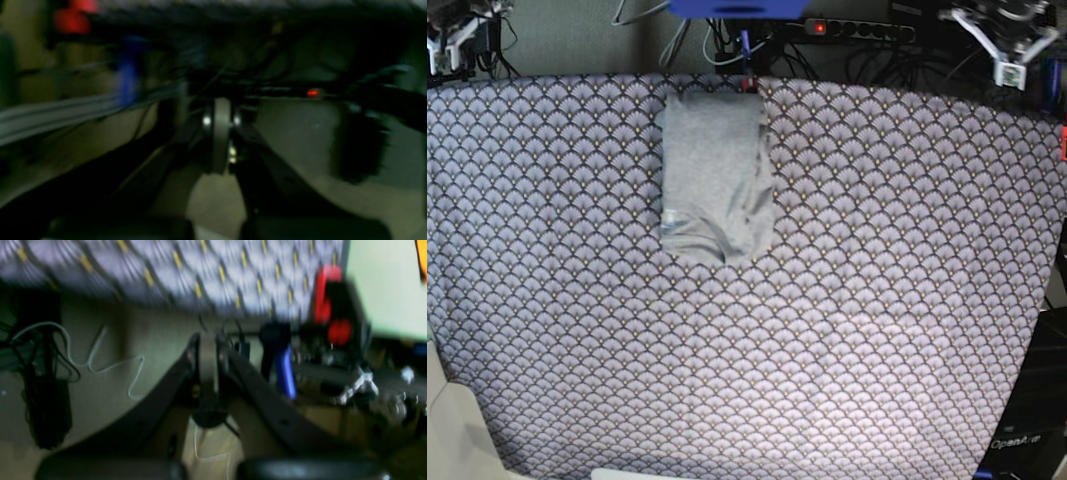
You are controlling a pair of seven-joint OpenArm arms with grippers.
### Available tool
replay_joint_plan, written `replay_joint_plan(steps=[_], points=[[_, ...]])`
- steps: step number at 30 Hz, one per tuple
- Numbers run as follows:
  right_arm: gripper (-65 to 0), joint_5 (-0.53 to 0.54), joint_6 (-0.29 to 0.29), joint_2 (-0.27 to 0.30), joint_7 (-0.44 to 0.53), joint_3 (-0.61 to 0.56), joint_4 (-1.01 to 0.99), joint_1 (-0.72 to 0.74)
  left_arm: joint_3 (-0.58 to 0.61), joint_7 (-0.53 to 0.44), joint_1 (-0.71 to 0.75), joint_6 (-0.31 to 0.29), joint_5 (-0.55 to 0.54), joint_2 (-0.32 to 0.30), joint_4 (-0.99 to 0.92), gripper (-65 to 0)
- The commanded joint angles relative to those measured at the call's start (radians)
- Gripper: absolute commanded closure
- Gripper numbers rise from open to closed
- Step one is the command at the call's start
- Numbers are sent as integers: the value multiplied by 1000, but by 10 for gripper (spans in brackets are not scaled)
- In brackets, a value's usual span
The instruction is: Fold the T-shirt properly
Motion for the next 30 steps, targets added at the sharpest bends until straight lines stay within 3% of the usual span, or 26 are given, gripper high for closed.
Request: replay_joint_plan(steps=[1,4,8,10,14,17,30], points=[[0,-3,-4,10,24,19,-26,-9,-7,-44,11,7,34,-1,-14,0],[0,-26,-4,16,104,43,-146,-8,-34,-158,-3,7,92,-1,-123,0],[0,-74,-4,16,256,80,-311,-1,-68,-199,-21,7,92,-1,-305,0],[0,-80,-4,16,320,89,-394,-1,-105,-265,-54,7,100,-1,-388,0],[0,-81,-4,51,386,89,-562,31,-142,-393,-83,7,104,-1,-543,0],[0,-103,-4,88,411,88,-701,65,-143,-436,-91,7,123,-1,-643,0],[0,-427,-4,175,609,124,-1261,263,-145,-675,-221,7,320,-1,-1071,0]])
